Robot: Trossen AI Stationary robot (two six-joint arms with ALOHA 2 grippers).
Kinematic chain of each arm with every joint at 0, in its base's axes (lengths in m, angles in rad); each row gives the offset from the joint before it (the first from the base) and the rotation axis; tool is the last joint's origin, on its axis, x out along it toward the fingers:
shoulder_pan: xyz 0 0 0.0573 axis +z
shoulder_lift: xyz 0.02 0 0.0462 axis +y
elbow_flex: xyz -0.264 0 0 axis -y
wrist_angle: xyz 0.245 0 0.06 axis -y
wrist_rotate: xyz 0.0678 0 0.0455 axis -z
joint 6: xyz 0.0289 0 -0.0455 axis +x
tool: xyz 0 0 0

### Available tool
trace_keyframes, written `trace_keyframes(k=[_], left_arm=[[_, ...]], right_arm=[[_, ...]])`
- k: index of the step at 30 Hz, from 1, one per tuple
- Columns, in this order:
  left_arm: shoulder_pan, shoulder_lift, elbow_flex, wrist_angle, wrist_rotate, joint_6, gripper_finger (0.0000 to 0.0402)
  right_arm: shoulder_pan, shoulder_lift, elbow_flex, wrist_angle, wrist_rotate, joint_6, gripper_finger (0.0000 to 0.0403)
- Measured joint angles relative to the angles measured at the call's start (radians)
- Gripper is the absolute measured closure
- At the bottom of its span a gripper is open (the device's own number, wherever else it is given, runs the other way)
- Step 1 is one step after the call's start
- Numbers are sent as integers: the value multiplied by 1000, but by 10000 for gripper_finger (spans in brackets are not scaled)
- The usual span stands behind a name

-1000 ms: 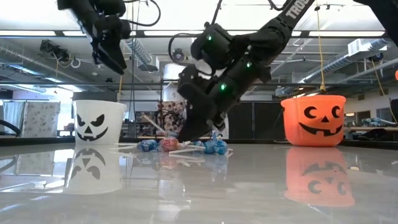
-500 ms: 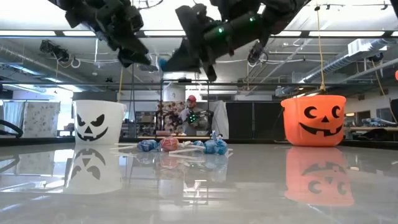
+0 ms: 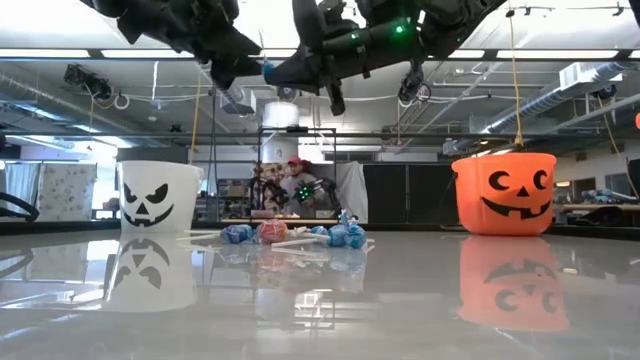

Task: Sort candy by brand, put in halloween buckets
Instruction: Put the blue candy into the white bucket

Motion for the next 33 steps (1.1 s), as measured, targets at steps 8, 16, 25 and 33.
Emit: trace_keyframes(k=[8,16,25,33], left_arm=[[0,52,0,42,-36,-43,199],[0,94,0,96,-33,-67,225],[0,94,0,150,-15,-66,245],[7,93,1,132,-22,-71,325]], right_arm=[[-4,0,0,15,-30,-24,400],[-4,0,0,17,-29,-27,400],[-4,0,0,15,-30,-27,400],[-4,0,0,8,-28,-27,400]])
